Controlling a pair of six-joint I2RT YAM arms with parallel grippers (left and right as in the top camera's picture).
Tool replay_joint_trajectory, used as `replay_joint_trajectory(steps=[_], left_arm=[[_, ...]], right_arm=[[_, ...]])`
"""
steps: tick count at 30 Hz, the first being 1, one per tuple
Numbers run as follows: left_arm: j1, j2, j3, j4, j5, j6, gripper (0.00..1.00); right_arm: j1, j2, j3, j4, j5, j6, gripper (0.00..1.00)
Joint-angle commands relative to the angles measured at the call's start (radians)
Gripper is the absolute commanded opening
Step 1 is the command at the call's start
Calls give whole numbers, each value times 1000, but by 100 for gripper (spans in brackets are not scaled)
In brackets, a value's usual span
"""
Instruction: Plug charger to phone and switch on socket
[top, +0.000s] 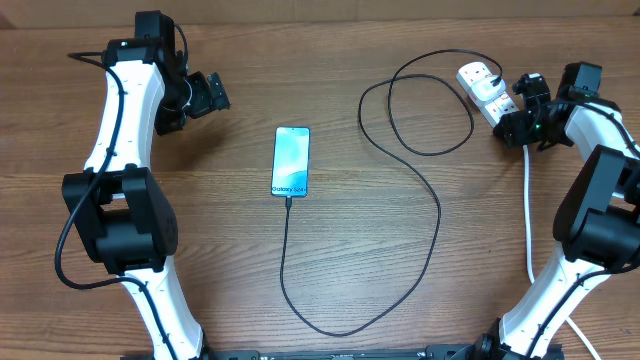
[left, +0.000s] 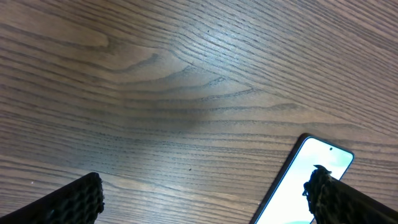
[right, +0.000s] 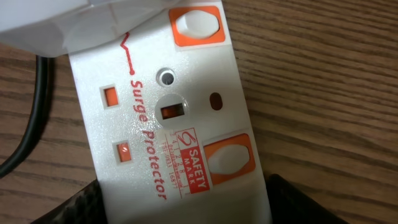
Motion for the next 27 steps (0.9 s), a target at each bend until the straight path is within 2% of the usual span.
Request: replay_joint_trajectory(steps=[1,10,18,27], left_arm=[[-1,-7,8,1,8,1,100],[-1,-7,8,1,8,1,100],[-1,-7,8,1,8,1,100],[-1,-7,8,1,8,1,100]], right_arm=[[-3,-52,-9,-82,1,78,56],[-4,-85,-10,-255,69,80,56],[-48,-85,-10,-367,229,199,56],[-105,-85,-11,-418,228,278,53]])
